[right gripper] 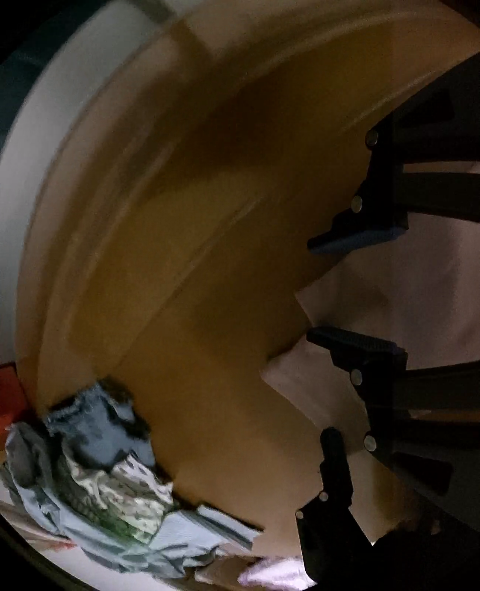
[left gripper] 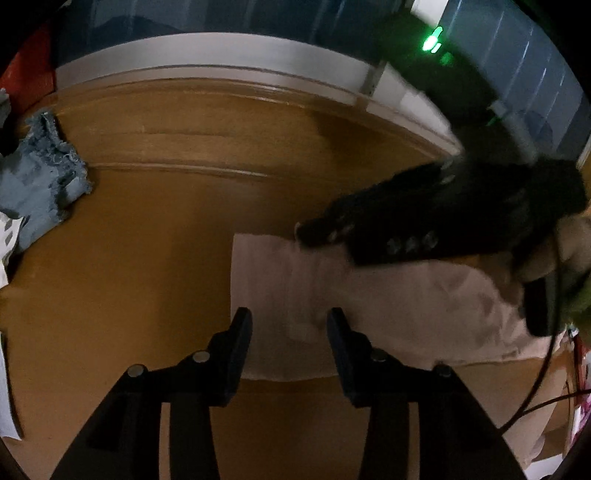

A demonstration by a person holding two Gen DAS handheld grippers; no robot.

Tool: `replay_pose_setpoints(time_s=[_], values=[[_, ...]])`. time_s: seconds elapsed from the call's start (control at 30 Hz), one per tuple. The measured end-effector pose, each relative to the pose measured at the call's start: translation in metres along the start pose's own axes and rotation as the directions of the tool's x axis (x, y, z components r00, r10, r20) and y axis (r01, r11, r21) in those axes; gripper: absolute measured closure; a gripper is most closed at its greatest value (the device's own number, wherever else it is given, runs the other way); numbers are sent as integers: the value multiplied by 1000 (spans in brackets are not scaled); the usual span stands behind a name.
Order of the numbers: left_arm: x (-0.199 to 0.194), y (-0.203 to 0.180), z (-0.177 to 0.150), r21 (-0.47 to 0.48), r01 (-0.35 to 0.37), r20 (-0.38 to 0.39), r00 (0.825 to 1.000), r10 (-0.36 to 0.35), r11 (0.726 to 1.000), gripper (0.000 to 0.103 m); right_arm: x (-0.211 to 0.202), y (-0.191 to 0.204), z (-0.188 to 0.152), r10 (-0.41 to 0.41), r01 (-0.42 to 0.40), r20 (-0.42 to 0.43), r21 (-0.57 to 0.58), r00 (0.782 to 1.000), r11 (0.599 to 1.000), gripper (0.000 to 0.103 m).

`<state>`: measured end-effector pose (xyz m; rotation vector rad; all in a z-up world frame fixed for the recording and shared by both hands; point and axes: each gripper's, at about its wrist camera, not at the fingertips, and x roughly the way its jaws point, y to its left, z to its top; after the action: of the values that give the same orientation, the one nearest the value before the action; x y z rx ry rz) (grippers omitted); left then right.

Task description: Fold clothes

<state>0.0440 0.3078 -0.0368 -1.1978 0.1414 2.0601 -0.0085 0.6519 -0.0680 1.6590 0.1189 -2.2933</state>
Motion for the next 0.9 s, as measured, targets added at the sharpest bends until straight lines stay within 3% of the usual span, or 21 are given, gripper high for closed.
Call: replay_pose_setpoints(time_s=[0.13,0.17,0.23,0.5,0.7,0.77,0.83,0.9], values=[[5,-8,-2,54,20,1,1000,-20,998,64,2,0,-5,4,-3,35,-39,999,999,65],[8,-11,-2,71,11,-1,1000,-11,997,64,2,1,-5,8,-6,41,-51,999,999,80],[12,-13,-2,74,4,-6,1000,-4,997,64,1,3,-7,41,-37,55,-56,998,998,96],[16,-11,2,44,42,9,999,-43,998,64,-35,10,-23,147,-134,214,-77,966,988,96],[19,-10,-1,-6,139,-6,990,-139,990,64,-59,25,-21,227,-199,258,-130,939,971,96],[14,-6,-2,-39,144,7,990,-144,989,70,-58,32,-15,234,-202,260,-145,937,969,96],[7,-2,-2,-60,104,13,995,-104,993,89,-53,33,-9,239,-208,262,-141,935,968,96],[2,6,-1,-85,60,15,998,-59,995,92,-44,30,-3,254,-230,262,-118,931,966,96]])
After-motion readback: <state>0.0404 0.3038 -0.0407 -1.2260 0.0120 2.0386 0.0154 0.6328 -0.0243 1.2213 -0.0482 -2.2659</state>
